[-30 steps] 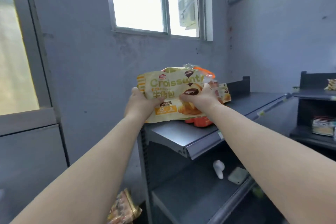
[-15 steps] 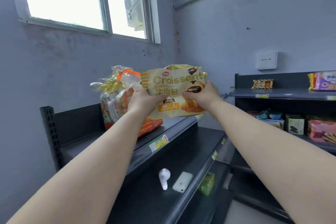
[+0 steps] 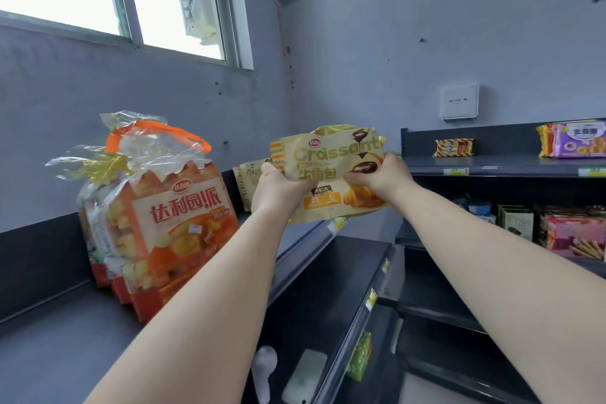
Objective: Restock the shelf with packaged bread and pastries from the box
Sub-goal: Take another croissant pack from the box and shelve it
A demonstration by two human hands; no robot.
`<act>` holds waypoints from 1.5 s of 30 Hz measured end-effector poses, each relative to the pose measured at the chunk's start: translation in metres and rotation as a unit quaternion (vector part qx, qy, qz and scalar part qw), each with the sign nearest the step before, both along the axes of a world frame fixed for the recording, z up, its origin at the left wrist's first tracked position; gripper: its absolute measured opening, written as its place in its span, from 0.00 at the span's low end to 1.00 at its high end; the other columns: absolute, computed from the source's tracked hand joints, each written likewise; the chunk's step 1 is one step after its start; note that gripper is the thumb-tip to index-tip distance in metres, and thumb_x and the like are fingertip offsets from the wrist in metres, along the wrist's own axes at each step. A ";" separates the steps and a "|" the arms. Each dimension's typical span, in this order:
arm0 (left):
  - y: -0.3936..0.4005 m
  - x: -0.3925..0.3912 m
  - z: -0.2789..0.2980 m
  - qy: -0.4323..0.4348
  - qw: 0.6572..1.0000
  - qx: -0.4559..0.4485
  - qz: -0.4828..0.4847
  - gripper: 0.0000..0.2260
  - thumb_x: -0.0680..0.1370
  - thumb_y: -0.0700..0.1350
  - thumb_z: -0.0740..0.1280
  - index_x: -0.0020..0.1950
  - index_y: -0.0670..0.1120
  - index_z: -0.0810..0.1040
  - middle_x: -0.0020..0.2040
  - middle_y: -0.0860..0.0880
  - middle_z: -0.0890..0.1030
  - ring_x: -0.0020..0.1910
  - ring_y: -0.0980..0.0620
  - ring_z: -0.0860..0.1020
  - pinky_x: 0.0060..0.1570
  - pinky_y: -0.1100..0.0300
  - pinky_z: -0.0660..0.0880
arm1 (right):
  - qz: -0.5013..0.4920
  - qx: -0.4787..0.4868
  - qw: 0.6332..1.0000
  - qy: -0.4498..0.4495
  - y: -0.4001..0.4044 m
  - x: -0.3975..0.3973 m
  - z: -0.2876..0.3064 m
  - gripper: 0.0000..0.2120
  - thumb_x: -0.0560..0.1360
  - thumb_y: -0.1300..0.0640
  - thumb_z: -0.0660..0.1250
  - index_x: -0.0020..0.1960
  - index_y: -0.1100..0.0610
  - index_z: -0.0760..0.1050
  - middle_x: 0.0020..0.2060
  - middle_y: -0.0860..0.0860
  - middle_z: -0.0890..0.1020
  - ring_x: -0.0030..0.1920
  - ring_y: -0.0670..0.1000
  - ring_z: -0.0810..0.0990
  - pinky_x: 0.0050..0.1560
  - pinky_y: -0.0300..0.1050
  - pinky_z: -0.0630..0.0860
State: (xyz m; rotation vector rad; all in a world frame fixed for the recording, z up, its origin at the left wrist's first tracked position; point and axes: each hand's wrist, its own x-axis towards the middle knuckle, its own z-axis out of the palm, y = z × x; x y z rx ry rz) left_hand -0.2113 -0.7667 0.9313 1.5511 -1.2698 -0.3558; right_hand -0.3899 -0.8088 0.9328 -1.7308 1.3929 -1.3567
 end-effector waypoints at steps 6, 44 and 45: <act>-0.082 0.015 -0.014 0.024 0.999 0.019 0.009 0.29 0.67 0.56 0.75 0.58 0.46 0.64 0.53 0.49 0.75 0.54 0.46 0.78 0.54 0.46 0.78 | -0.001 0.025 0.999 0.045 -0.092 0.019 -0.006 0.42 0.56 0.40 0.79 0.63 0.59 0.70 0.59 0.55 0.78 0.59 0.58 0.77 0.61 0.57 0.74; -0.266 0.100 -0.051 -0.005 0.937 0.125 0.325 0.18 0.71 0.48 0.74 0.54 0.48 0.70 0.50 0.54 0.77 0.50 0.52 0.76 0.41 0.60 0.73 | 0.436 0.083 0.890 0.107 -0.428 0.194 -0.056 0.41 0.61 0.49 0.80 0.67 0.57 0.64 0.61 0.52 0.75 0.61 0.54 0.74 0.62 0.51 0.73; -0.265 0.100 -0.051 -0.012 0.934 0.130 0.333 0.17 0.71 0.48 0.74 0.53 0.48 0.69 0.48 0.54 0.76 0.48 0.53 0.76 0.39 0.60 0.72 | 0.432 0.080 0.892 0.104 -0.426 0.194 -0.055 0.42 0.61 0.50 0.80 0.68 0.58 0.62 0.61 0.52 0.75 0.62 0.54 0.74 0.62 0.50 0.73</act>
